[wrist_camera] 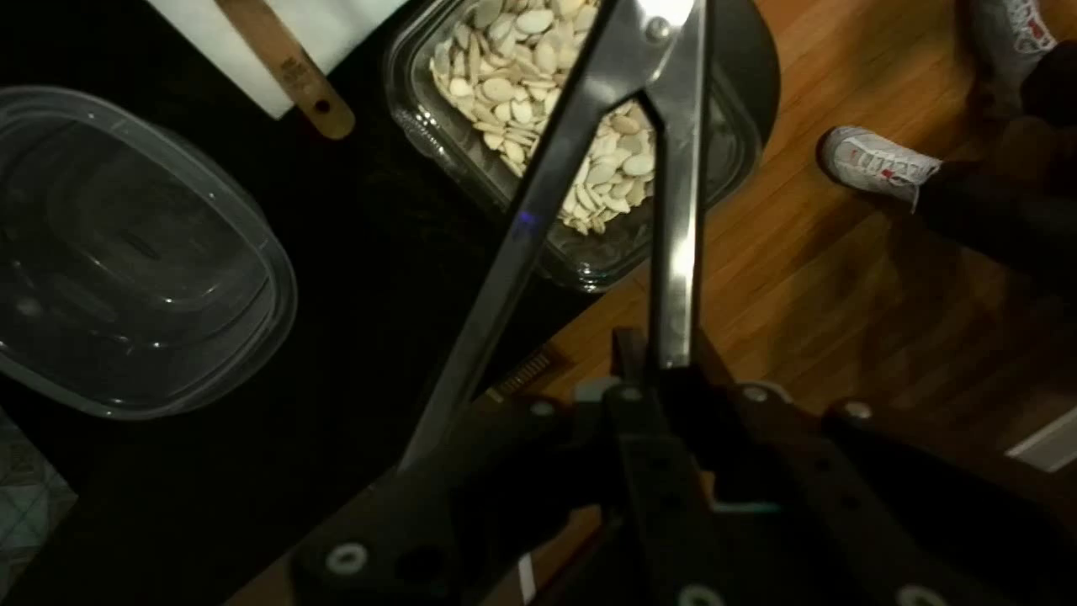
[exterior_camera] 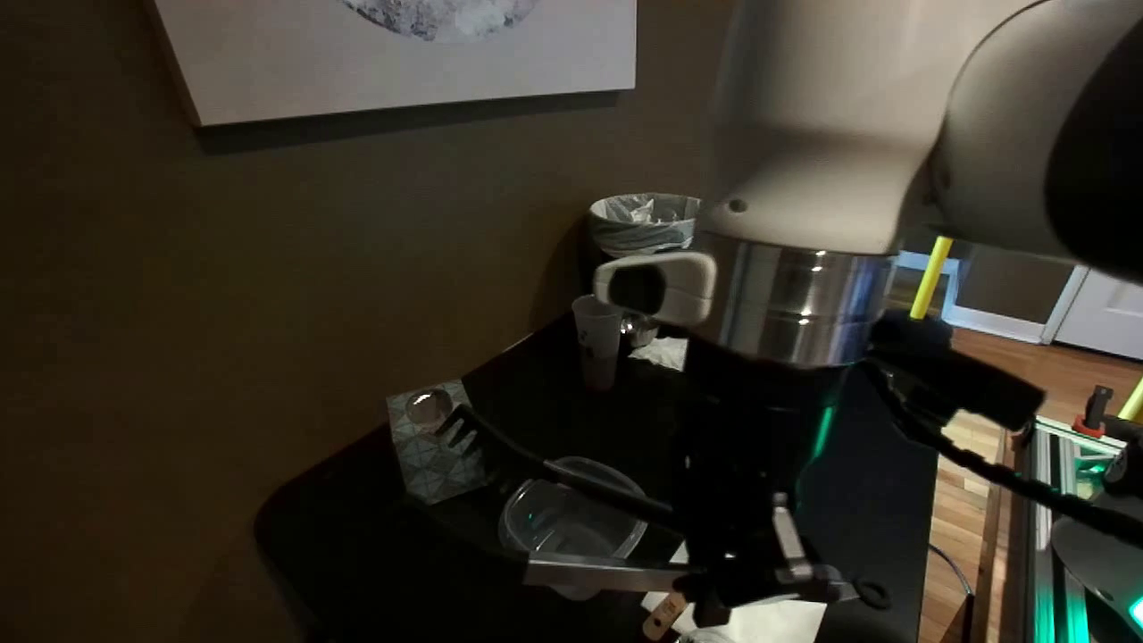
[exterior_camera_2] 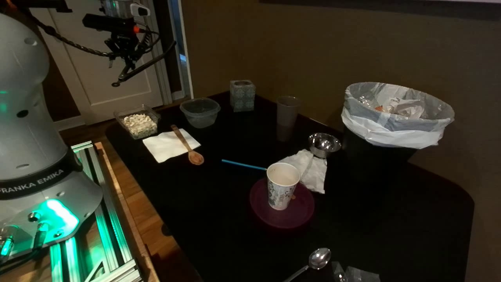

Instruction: Put the tongs on the transparent bowl

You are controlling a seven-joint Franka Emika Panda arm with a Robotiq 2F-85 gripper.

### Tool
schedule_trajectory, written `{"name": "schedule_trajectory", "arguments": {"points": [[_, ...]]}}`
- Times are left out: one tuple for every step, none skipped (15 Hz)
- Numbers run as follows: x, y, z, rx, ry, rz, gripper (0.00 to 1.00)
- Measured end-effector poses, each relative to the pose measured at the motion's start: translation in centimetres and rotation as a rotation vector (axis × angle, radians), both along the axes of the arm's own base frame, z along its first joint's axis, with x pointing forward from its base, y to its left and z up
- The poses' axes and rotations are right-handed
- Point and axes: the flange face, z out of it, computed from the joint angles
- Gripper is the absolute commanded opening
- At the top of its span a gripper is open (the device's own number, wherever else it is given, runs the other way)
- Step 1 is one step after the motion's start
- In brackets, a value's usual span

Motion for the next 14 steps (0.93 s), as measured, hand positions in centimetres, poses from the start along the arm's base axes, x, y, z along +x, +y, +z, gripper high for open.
{"name": "schedule_trajectory", "arguments": {"points": [[1.3,0.5,-0.7,-0.016,-0.003,0.008,0.03],[2.8,0.9,-1.4,-0.031,-0.005,0.010,0.03],[4.5,1.1,-2.1,-0.038,-0.003,0.006,0.03],[6.3,1.2,-2.7,-0.036,0.005,-0.009,0.03],[8.0,1.2,-3.2,-0.029,0.016,-0.031,0.13],[9.7,1.1,-3.6,-0.021,0.026,-0.052,0.13],[11.0,1.0,-4.0,-0.015,0.034,-0.068,0.13],[11.8,0.9,-4.3,-0.012,0.041,-0.077,0.13],[12.2,0.9,-4.4,-0.010,0.045,-0.081,0.13],[12.3,1.1,-4.5,-0.010,0.047,-0.080,0.13],[12.2,1.2,-4.4,-0.009,0.047,-0.078,0.13],[12.2,1.3,-4.4,-0.008,0.046,-0.076,0.13],[12.1,1.3,-4.4,-0.008,0.047,-0.075,0.13],[12.1,1.3,-4.4,-0.008,0.047,-0.075,0.13]]}}
